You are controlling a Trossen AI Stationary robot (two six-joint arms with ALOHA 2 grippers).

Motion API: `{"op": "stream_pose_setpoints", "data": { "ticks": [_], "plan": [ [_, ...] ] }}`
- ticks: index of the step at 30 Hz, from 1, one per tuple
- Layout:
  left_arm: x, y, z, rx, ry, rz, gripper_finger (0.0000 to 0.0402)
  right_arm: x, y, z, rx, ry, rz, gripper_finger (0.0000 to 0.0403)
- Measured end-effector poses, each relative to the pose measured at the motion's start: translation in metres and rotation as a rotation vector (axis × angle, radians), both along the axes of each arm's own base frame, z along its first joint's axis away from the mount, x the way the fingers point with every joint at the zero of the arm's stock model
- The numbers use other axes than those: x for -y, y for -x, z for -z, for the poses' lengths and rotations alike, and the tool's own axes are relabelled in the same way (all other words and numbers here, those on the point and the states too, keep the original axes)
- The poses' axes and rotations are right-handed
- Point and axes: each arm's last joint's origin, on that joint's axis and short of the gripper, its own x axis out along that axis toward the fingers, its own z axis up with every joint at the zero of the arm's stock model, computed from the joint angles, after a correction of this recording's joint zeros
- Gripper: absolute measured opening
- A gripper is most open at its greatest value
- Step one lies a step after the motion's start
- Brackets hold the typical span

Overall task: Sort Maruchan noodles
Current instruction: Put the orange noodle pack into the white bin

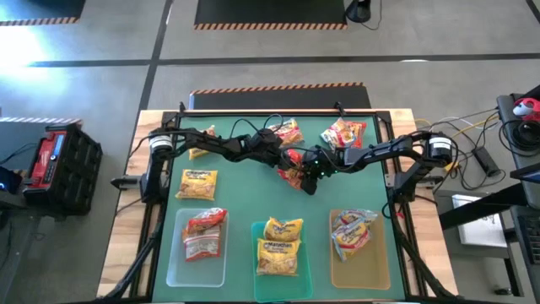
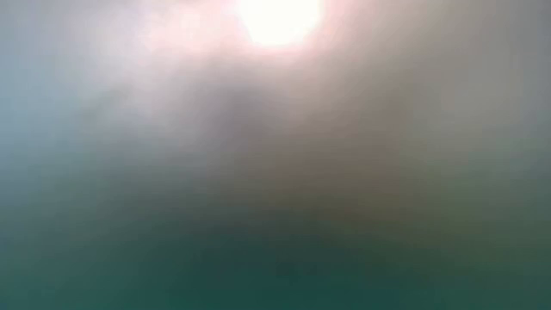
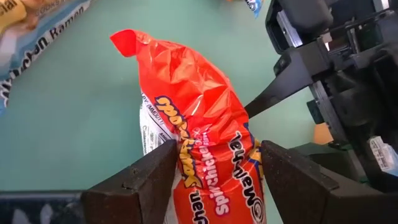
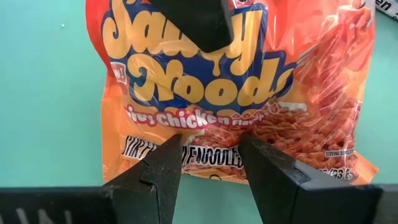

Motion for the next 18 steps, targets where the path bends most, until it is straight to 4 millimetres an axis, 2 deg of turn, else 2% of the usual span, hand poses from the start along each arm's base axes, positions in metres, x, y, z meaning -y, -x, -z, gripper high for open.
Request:
{"op": "stream_pose_setpoints", "data": {
  "ticks": [8, 18],
  "plan": [
    [0.0008, 0.0006, 0.0019, -0.031, 0.019, 0.005, 0.0201, 0.0001, -0.0003, -0.0002, 0.004, 0.001, 0.000, 0.0160],
    [0.0011, -0.0003, 0.0011, -0.020, 0.026, 0.000, 0.0102, -0.0004, 0.0005, -0.0068, 0.029, -0.015, 0.017, 0.0160]
  ]
}}
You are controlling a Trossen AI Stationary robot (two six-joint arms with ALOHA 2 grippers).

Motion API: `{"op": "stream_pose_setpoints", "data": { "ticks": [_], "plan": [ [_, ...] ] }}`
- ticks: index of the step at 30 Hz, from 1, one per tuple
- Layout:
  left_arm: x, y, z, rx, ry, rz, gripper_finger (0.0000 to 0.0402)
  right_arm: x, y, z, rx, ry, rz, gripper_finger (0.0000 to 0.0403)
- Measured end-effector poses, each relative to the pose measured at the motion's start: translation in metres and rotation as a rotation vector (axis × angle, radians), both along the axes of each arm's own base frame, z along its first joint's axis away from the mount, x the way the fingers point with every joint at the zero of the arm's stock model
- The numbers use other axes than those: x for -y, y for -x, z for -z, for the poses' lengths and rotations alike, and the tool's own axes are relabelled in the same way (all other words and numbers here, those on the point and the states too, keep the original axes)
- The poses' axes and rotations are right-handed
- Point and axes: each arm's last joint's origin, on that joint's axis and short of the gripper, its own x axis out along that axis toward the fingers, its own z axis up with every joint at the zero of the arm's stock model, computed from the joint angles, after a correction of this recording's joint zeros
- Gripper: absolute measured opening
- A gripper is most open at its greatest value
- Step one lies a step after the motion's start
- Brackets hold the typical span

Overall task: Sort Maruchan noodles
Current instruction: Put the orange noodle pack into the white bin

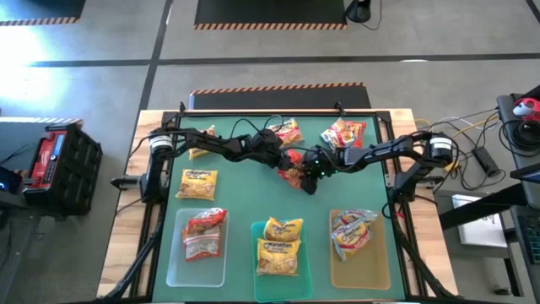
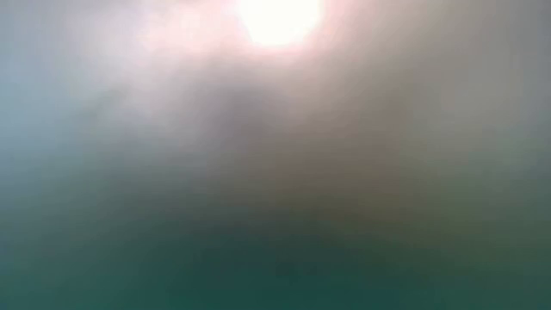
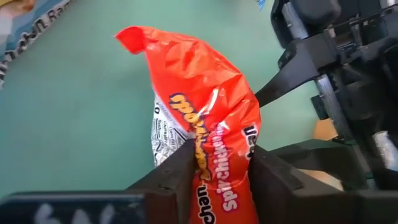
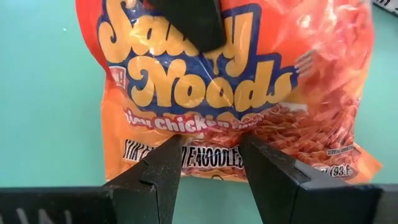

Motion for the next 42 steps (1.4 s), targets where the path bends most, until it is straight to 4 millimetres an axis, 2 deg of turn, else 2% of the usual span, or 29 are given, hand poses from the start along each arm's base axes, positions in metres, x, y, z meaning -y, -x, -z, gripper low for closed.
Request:
{"op": "stream_pose_setpoints", "data": {
  "ticks": [11, 15, 21, 27, 31, 35, 38, 42],
  "plan": [
    [-0.010, 0.004, -0.002, 0.013, 0.043, -0.004, 0.0008, -0.009, 0.034, -0.054, 0.016, -0.031, 0.042, 0.0160],
    [-0.010, 0.003, -0.007, 0.035, 0.060, 0.021, 0.0004, -0.010, 0.042, -0.069, 0.065, -0.035, 0.062, 0.0160],
    [-0.007, 0.005, -0.031, 0.100, 0.065, 0.117, 0.0002, -0.012, 0.047, -0.080, 0.104, -0.022, 0.063, 0.0160],
    [0.002, 0.024, -0.067, 0.067, 0.053, 0.207, 0.0001, -0.013, 0.054, -0.076, 0.024, -0.022, 0.076, 0.0160],
    [0.018, 0.049, -0.102, 0.001, 0.022, 0.272, 0.0001, -0.015, 0.056, -0.074, -0.004, -0.028, 0.070, 0.0160],
    [0.045, 0.084, -0.139, -0.074, 0.030, 0.340, 0.0001, -0.015, 0.056, -0.074, -0.009, -0.015, 0.050, 0.0160],
    [0.074, 0.112, -0.165, -0.111, 0.046, 0.406, 0.0001, -0.015, 0.056, -0.074, -0.013, 0.004, 0.025, 0.0160],
    [0.123, 0.147, -0.187, -0.184, 0.079, 0.492, 0.0001, -0.015, 0.056, -0.074, -0.012, 0.023, 0.001, 0.0160]
  ]
}}
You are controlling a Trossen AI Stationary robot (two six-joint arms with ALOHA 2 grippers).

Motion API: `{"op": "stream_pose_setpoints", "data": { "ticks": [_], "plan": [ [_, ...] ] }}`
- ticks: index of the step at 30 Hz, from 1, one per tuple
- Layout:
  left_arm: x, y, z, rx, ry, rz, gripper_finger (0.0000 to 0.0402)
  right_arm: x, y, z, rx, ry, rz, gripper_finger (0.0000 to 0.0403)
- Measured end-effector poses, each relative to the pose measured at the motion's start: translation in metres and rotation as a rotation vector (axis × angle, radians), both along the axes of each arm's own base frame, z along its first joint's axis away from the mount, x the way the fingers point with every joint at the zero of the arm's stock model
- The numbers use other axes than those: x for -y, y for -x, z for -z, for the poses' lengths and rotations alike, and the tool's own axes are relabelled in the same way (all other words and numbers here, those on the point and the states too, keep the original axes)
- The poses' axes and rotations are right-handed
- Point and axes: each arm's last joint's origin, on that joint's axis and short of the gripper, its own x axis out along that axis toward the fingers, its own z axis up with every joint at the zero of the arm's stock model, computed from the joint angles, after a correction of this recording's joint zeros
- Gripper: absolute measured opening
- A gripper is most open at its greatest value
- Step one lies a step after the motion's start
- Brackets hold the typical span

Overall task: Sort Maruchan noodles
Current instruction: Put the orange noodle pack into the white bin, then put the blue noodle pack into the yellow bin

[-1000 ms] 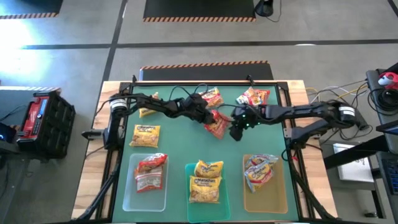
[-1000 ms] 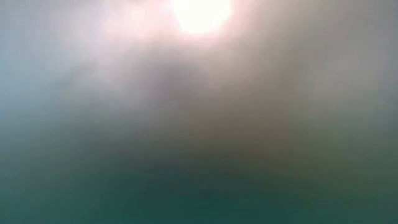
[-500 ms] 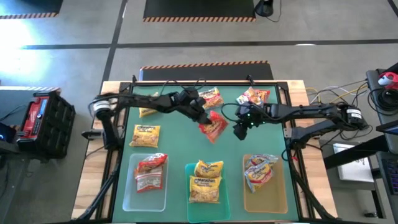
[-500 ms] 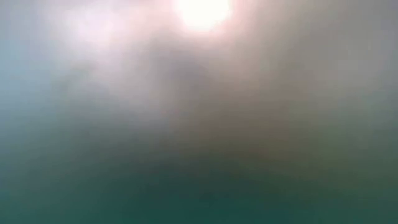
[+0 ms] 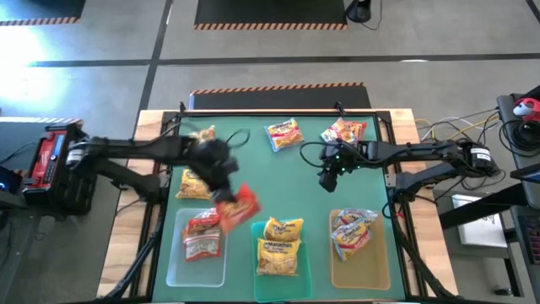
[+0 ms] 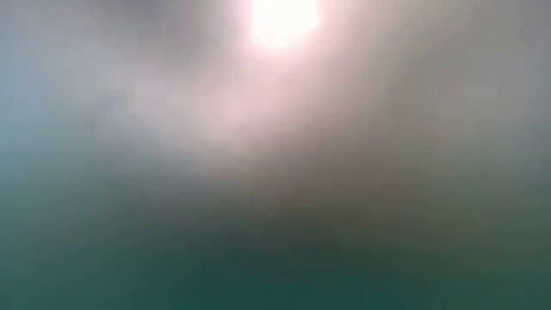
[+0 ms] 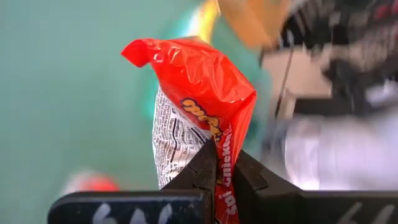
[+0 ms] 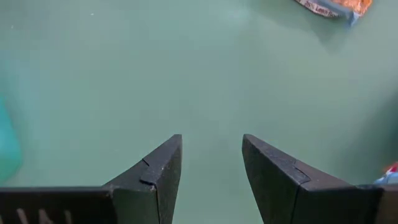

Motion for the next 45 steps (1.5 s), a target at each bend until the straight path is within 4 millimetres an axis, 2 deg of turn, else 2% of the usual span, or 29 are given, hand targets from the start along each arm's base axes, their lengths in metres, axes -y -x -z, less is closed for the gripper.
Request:
{"op": "stream_pose_setpoints", "data": {
  "ticks": [4, 6, 9, 13, 19, 27, 34, 39, 45],
  "plan": [
    [0.052, 0.029, -0.017, 0.005, 0.026, 0.140, 0.0001, 0.000, -0.001, 0.000, 0.005, 0.020, -0.024, 0.0160],
    [0.072, 0.041, -0.021, 0.002, 0.005, 0.157, 0.0001, 0.001, -0.002, -0.001, 0.021, 0.025, -0.024, 0.0160],
    [0.093, 0.056, -0.020, -0.019, -0.072, 0.116, 0.0001, 0.001, -0.004, -0.003, 0.054, 0.032, -0.023, 0.0160],
    [0.110, 0.069, -0.009, -0.133, -0.168, 0.097, 0.0002, 0.002, -0.007, -0.006, 0.087, 0.041, -0.023, 0.0160],
    [0.113, 0.073, 0.013, -0.345, -0.322, 0.113, 0.0003, 0.002, -0.007, -0.006, 0.092, 0.029, -0.010, 0.0160],
    [0.117, 0.063, 0.030, -0.434, -0.417, 0.160, 0.0013, 0.002, -0.007, -0.006, 0.106, -0.018, 0.049, 0.0160],
    [0.110, 0.071, 0.036, -0.555, -0.526, 0.151, 0.0067, 0.002, -0.008, -0.007, 0.123, -0.060, 0.102, 0.0160],
    [0.113, 0.066, 0.036, -0.498, -0.505, 0.151, 0.0110, 0.002, -0.008, -0.007, 0.126, -0.077, 0.123, 0.0160],
    [0.108, 0.067, 0.035, -0.480, -0.610, 0.095, 0.0150, 0.002, -0.008, -0.007, 0.130, -0.095, 0.149, 0.0160]
  ]
}}
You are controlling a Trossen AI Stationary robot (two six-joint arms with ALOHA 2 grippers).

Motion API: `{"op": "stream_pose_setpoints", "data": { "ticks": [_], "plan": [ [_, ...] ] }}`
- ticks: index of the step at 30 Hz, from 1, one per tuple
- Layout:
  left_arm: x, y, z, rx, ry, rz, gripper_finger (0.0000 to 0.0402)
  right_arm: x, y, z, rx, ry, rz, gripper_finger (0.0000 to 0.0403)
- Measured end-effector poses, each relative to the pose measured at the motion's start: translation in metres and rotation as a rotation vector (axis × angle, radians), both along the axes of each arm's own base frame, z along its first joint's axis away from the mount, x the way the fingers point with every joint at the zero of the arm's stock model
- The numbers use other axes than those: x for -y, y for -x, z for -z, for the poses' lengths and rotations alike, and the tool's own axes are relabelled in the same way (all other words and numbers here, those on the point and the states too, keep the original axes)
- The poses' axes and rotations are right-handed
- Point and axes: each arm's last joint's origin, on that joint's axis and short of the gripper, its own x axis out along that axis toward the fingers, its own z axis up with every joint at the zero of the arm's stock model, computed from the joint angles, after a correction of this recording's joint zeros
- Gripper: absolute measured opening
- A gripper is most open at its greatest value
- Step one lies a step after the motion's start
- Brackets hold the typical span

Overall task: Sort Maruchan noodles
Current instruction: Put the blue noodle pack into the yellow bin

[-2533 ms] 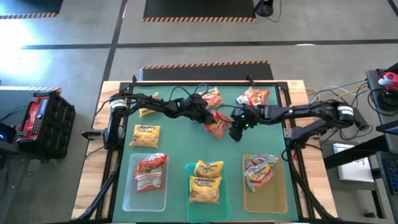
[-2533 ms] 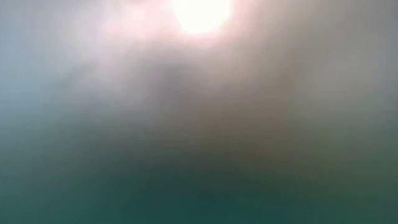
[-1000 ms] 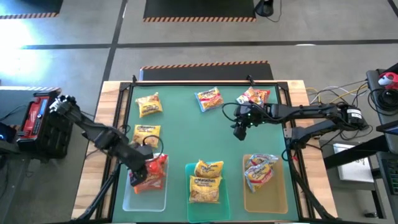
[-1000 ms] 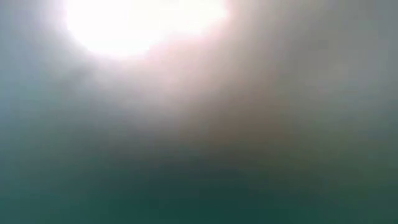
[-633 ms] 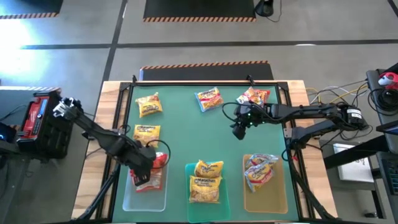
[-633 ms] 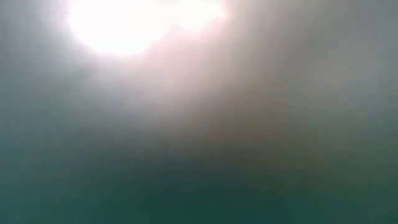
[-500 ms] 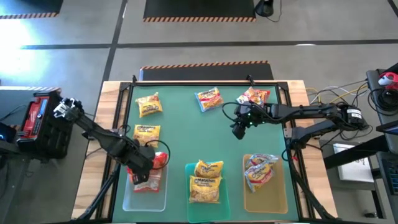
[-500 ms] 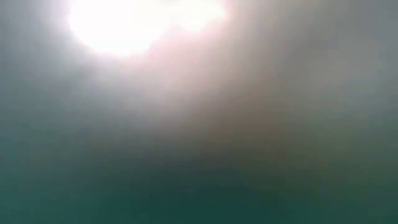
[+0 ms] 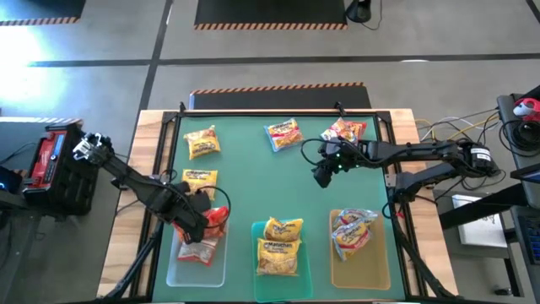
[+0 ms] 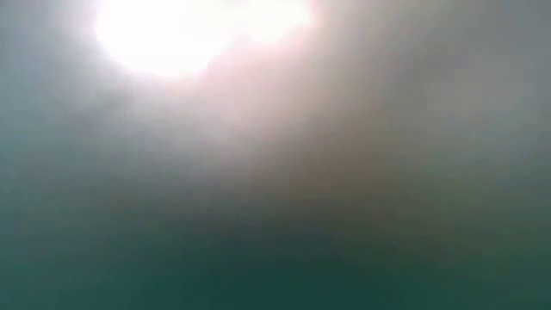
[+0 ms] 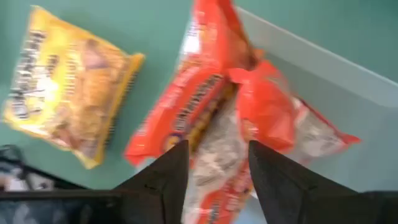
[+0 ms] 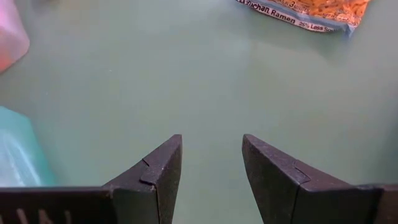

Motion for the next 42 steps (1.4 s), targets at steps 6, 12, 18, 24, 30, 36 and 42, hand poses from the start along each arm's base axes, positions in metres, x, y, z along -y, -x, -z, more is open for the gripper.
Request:
{"op": "stream_pose_setpoints", "data": {
  "ticks": [6, 12, 18, 24, 30, 36, 42],
  "plan": [
    [-0.008, 0.000, -0.002, 0.041, -0.074, -0.067, 0.0162, 0.001, 0.000, -0.001, 0.014, -0.056, 0.067, 0.0160],
    [-0.020, -0.003, -0.007, 0.099, -0.119, -0.131, 0.0162, 0.009, -0.009, -0.031, 0.103, -0.068, 0.123, 0.0160],
    [-0.035, -0.006, -0.012, 0.150, -0.189, -0.148, 0.0162, 0.019, -0.006, -0.066, 0.029, 0.008, 0.229, 0.0160],
    [-0.060, -0.021, -0.019, 0.260, -0.252, -0.137, 0.0162, 0.024, 0.015, -0.093, -0.212, 0.131, 0.373, 0.0160],
    [-0.094, -0.059, -0.026, 0.462, -0.241, -0.105, 0.0162, 0.028, 0.028, -0.104, -0.341, 0.191, 0.354, 0.0160],
    [-0.127, -0.089, -0.023, 0.589, -0.220, -0.170, 0.0162, 0.037, 0.030, -0.088, -0.375, 0.219, 0.335, 0.0160],
    [-0.147, -0.111, -0.010, 0.632, -0.192, -0.254, 0.0162, 0.052, 0.001, -0.058, 0.001, 0.214, 0.389, 0.0160]
  ]
}}
